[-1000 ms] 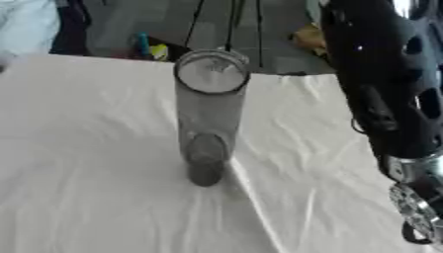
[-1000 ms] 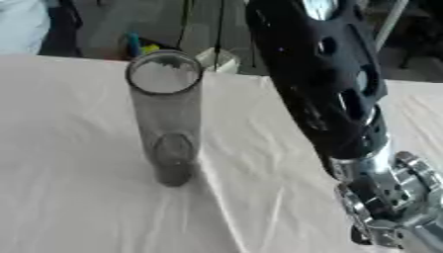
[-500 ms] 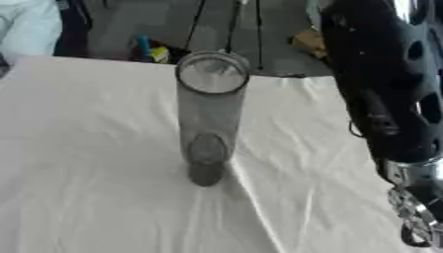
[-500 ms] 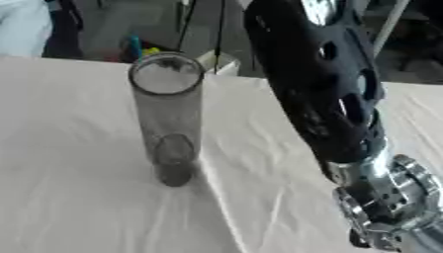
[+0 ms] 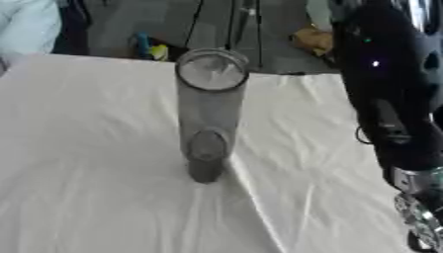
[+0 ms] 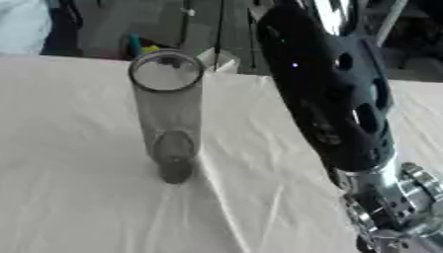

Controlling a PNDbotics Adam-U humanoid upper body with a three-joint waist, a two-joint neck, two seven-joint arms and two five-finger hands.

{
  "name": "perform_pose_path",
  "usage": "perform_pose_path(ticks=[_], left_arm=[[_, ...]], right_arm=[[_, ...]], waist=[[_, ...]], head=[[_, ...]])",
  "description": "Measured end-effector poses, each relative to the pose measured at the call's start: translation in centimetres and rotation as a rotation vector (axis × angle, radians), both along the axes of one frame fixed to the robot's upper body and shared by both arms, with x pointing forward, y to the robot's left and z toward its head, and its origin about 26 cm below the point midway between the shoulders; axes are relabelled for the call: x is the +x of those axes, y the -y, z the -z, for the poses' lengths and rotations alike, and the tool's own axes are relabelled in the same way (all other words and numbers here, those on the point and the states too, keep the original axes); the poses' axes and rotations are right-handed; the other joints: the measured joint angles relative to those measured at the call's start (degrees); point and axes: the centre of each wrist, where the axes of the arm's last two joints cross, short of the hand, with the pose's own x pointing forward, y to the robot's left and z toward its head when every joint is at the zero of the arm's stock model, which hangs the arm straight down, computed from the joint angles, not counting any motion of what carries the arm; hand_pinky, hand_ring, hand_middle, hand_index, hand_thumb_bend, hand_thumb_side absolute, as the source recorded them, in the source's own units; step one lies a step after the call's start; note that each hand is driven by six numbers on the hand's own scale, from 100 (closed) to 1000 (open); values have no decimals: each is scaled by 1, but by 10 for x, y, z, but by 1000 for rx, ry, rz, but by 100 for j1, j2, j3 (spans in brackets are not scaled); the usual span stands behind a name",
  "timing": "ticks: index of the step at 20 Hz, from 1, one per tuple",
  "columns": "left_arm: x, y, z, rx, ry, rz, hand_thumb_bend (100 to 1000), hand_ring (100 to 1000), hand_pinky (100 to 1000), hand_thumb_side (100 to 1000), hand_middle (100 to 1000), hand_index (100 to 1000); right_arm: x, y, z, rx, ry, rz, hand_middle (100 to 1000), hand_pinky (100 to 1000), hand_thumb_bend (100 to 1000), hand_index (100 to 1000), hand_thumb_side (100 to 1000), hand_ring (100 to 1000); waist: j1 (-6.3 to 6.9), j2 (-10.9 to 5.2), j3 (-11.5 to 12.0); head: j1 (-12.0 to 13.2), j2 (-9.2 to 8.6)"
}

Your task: Arrange flowers into the vase.

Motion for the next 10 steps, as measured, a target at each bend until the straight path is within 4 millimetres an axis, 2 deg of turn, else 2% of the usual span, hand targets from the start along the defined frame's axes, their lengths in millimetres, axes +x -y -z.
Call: perform_pose_path(ticks=[10], left_arm=[[0, 1, 0, -8, 1, 6, 100, 854, 734, 1000, 908, 976]], right_arm=[[-2, 1, 9, 6, -15, -18, 100, 100, 100, 100, 587, 100]], waist=[[0, -3, 86]], head=[[11, 0]])
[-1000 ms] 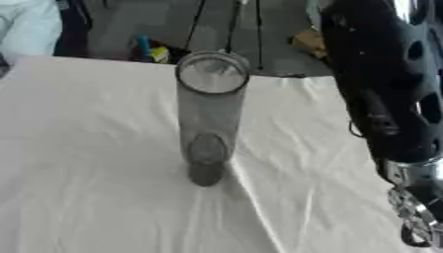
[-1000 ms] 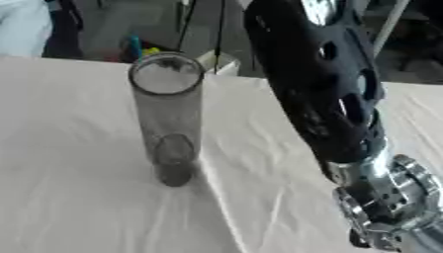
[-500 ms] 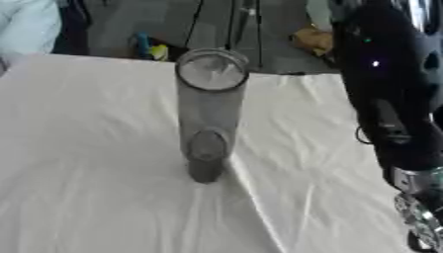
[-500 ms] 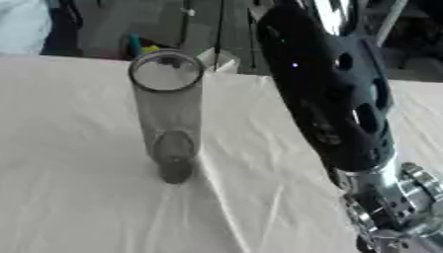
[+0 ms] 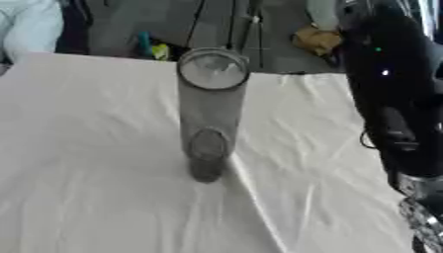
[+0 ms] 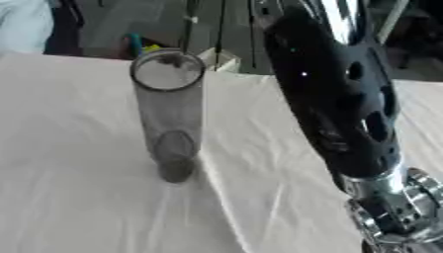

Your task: Arrange flowers into the vase.

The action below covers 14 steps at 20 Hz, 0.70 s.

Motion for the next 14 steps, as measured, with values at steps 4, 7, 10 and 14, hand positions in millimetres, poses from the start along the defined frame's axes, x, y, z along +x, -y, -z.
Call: perform_pose_path(ticks=[4, 7, 10, 14], left_arm=[[0, 1, 0, -4, 0, 5, 100, 854, 733, 1000, 908, 976], [0, 1, 0, -7, 0, 9, 100, 854, 733, 1000, 908, 976], [0, 2, 0, -5, -2, 14, 100, 854, 732, 1000, 909, 976], [1, 3, 0, -3, 0, 19, 100, 854, 731, 1000, 906, 976]], right_arm=[[0, -2, 1, 12, 3, 1, 100, 100, 100, 100, 587, 100], [0, -3, 1, 17, 6, 3, 100, 100, 100, 100, 590, 100], [0, -4, 2, 20, 3, 2, 100, 100, 100, 100, 591, 100], [3, -3, 5, 17, -7, 15, 100, 100, 100, 100, 593, 100]], waist=[[0, 0, 62], [0, 0, 98], [-5, 1, 135], [-36, 7, 189]], head=[[-26, -18], [-54, -46], [-77, -55], [-118, -93]])
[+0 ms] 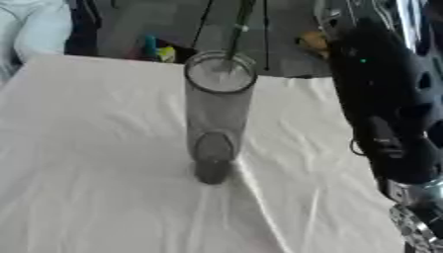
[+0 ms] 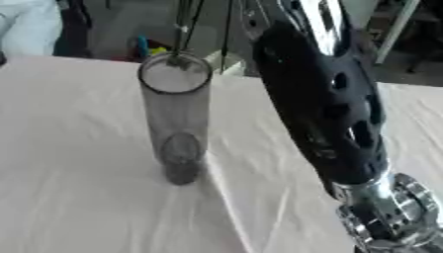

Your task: Arrange flowers into the vase.

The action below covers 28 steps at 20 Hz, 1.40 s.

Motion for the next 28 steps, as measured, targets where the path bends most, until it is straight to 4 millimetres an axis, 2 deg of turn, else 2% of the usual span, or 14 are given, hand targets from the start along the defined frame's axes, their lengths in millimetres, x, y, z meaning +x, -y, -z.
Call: perform_pose_path(ticks=[14, 17, 28], left_arm=[[0, 0, -1, 3, 3, 3, 100, 850, 729, 1000, 903, 976], [0, 1, -1, 3, 4, 4, 100, 850, 729, 1000, 903, 976], [0, 2, 0, -4, 3, 7, 100, 851, 729, 1000, 903, 976]], right_arm=[[12, 1, 9, -16, -48, 17, 100, 100, 100, 100, 602, 100], [16, 1, 11, -19, -65, 18, 100, 100, 100, 100, 606, 100], [26, 1, 18, -17, -110, 27, 100, 100, 100, 100, 625, 100]], waist=[[-29, 104, 59], [-41, 171, 89], [-63, 213, 95]], head=[[-53, -60], [-76, -61], [-96, -104]])
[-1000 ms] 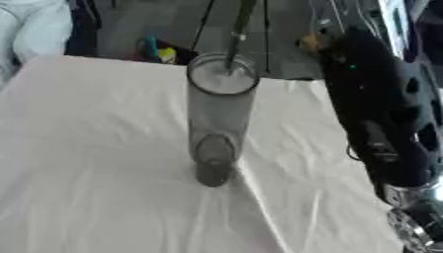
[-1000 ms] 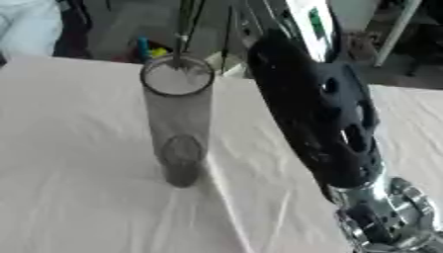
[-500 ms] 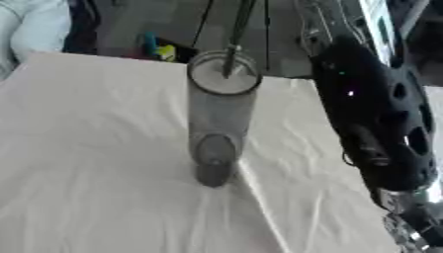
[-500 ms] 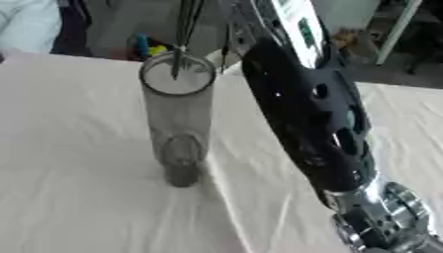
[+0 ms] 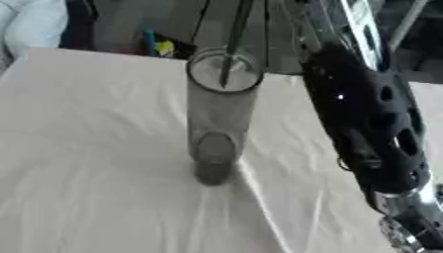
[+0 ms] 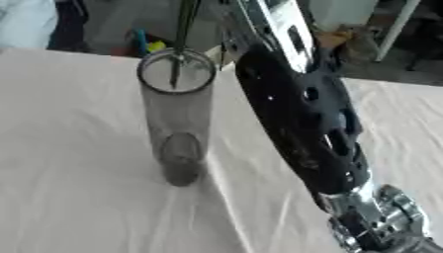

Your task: Arrange flowers into the vase.

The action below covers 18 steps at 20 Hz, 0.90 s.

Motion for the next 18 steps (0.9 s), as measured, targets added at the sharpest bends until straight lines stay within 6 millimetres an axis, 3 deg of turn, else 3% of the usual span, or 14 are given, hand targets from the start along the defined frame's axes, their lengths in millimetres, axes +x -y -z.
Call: perform_pose_path(ticks=[10, 18], left_arm=[[0, 0, 0, 1, -1, 0, 100, 850, 731, 1000, 903, 961], [0, 0, 0, 2, -2, 0, 100, 850, 732, 1000, 904, 959]], right_arm=[[5, 1, 5, -5, -12, 14, 100, 100, 100, 100, 708, 100], [21, 2, 14, -68, -2, 69, 100, 100, 132, 100, 745, 100]], waist=[[-20, 23, -23], [-20, 23, -22]], head=[[17, -2], [20, -7]])
